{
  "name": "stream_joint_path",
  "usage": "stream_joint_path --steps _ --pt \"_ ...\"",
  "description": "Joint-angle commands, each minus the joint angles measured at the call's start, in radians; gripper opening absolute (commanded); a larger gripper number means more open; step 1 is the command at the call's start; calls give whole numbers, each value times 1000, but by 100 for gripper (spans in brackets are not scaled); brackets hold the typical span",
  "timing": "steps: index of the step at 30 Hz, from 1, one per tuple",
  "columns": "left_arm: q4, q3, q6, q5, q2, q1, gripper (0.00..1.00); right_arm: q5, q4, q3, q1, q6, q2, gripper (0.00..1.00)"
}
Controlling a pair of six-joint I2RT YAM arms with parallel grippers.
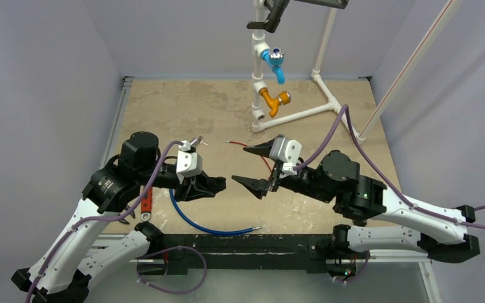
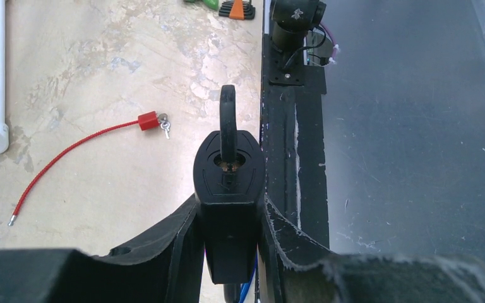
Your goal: Unlock with the key
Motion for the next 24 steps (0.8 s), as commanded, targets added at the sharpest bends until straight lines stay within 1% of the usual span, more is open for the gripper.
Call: stream_joint_path --steps 1,4,6,8,12,17,24 --pt "86 65 33 64 -6 4 0 -328 -60 87 -80 109 70 67" --pt "76 76 38 53 -4 5 0 -442 -63 113 -118 133 109 64" --pt "70 79 43 46 -4 4 0 -480 -79 130 -134 142 127 62" --pt "71 77 45 43 -6 4 0 -512 -103 145 -144 145 142 58" --pt "84 72 40 37 -11 4 0 -531 -121 155 -153 153 155 50" --pt "85 64 43 29 -11 4 0 -523 -99 147 -153 158 158 41" --pt "95 59 38 24 -10 4 0 -532 -100 174 -153 164 216 20"
